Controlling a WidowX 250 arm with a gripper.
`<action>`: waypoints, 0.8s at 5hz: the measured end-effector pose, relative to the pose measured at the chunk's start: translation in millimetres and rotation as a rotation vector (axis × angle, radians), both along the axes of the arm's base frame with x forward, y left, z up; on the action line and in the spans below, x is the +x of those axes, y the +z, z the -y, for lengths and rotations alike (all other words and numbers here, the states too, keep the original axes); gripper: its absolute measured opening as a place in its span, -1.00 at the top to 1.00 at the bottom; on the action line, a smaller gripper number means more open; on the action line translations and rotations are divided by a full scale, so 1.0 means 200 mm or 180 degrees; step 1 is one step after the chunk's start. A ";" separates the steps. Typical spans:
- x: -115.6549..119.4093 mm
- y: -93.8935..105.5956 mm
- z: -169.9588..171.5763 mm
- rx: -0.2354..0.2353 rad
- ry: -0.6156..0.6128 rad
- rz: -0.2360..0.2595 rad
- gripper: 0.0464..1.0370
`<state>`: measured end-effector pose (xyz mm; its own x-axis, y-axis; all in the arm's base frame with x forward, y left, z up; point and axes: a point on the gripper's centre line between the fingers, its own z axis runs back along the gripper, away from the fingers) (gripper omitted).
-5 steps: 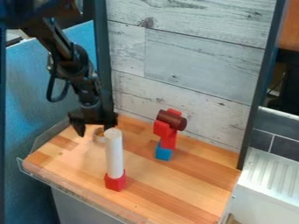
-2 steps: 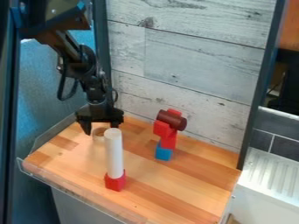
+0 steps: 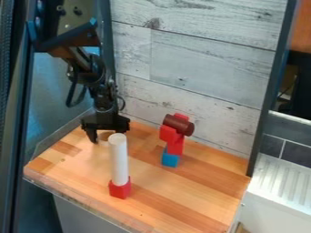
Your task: Put the circle on top of the cylinder
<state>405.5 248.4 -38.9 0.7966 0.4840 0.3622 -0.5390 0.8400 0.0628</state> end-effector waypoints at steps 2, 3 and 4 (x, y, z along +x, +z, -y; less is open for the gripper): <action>0.00 0.01 0.04 -0.0190 0.0041 0.0001 -0.47; 0.01 0.26 0.08 -0.0360 0.0013 0.0226 -0.47; -0.03 0.54 0.08 -0.0560 0.0065 0.0443 -0.47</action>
<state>399.8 232.4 68.3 0.7341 0.5651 0.3764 -0.5494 0.8201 -0.1599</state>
